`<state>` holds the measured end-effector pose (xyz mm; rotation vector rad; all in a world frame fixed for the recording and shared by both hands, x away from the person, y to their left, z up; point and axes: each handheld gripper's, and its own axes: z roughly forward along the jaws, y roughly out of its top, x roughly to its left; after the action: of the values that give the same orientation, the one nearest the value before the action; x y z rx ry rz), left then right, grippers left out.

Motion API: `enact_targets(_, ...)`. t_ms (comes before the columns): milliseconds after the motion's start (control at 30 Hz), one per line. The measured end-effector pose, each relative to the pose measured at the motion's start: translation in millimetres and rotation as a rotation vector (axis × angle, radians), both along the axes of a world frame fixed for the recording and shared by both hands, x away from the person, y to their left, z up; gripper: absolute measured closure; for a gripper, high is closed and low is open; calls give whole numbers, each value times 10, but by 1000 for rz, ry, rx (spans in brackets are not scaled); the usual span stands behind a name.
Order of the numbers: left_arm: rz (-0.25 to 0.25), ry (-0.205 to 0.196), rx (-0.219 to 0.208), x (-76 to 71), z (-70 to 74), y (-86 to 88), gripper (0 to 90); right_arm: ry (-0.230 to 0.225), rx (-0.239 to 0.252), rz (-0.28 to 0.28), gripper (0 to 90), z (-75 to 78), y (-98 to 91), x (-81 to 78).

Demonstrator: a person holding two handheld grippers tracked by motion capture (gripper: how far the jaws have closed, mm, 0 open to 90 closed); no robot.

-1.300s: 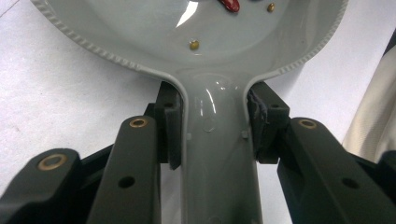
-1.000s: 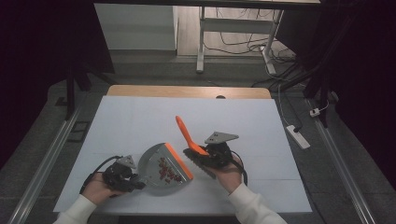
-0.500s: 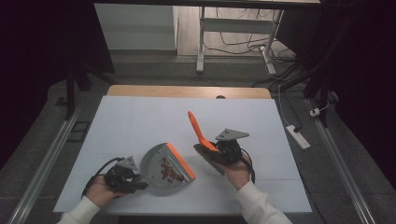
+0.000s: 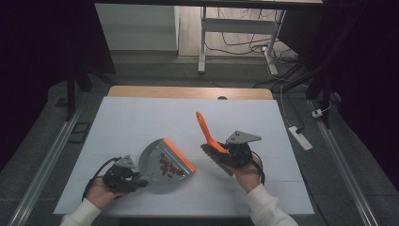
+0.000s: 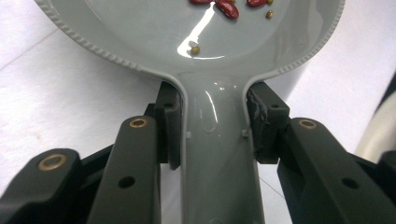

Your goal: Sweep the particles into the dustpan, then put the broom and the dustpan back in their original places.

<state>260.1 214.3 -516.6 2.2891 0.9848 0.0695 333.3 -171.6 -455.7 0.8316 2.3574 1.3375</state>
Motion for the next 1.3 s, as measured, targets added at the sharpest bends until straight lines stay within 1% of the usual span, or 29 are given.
enact_targets(100, 47, -11, -22, -4, 8, 29, 623, -8, 2, 2, 705, 11, -67, -11)
enact_targets(233, 79, -28, -40, -8, 26, 66, 623, -7, -1, -10, 705, 9, -165, -26)
enact_targets(400, 100, -40, -49, -7, 37, 92, 623, -1, -18, -30, 704, -31, -283, -48)
enact_targets(500, 107, -41, -58, -12, 42, 102, 623, -2, -31, -24, 705, -66, -339, -48)
enact_targets(600, 129, -49, -74, -32, 52, 123, 623, 0, -30, -13, 704, -85, -385, -54)
enact_targets(700, 166, -54, -90, -45, 55, 148, 623, 4, -26, -9, 704, -90, -429, -61)
enact_targets(767, 197, -55, -97, -51, 48, 161, 623, 7, -19, -18, 704, -84, -457, -65)
enact_targets(967, 276, -58, -94, -61, 34, 182, 623, 24, 5, -17, 704, -65, -551, -97)
enact_targets(1033, 293, -58, -100, -60, 32, 184, 623, 25, 4, -14, 704, -66, -585, -113)
enact_targets(1133, 311, -63, -97, -67, 37, 179, 623, 27, 8, -13, 704, -63, -641, -133)
enact_targets(1233, 332, -65, -93, -85, 37, 175, 623, 34, 29, -8, 704, -60, -691, -128)
enact_targets(1300, 341, -66, -94, -95, 38, 177, 623, 41, 31, 0, 704, -72, -704, -124)
